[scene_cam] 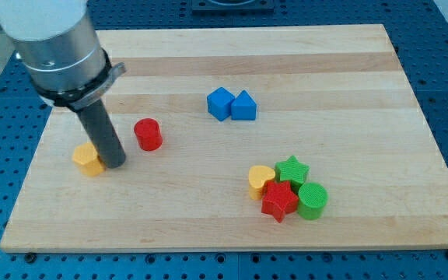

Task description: Move red star into green star

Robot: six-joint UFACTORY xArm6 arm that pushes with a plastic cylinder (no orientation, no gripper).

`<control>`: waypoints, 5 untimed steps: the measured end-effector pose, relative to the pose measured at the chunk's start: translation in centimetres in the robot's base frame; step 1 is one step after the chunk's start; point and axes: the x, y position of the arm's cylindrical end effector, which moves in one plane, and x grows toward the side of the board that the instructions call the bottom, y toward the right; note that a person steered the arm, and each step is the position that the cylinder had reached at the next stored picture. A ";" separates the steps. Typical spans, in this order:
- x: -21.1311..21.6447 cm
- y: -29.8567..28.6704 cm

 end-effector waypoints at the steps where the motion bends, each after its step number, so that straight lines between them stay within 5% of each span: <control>1: 0.0 -2.2; 3: 6.2 3.2; 5: 9.2 20.0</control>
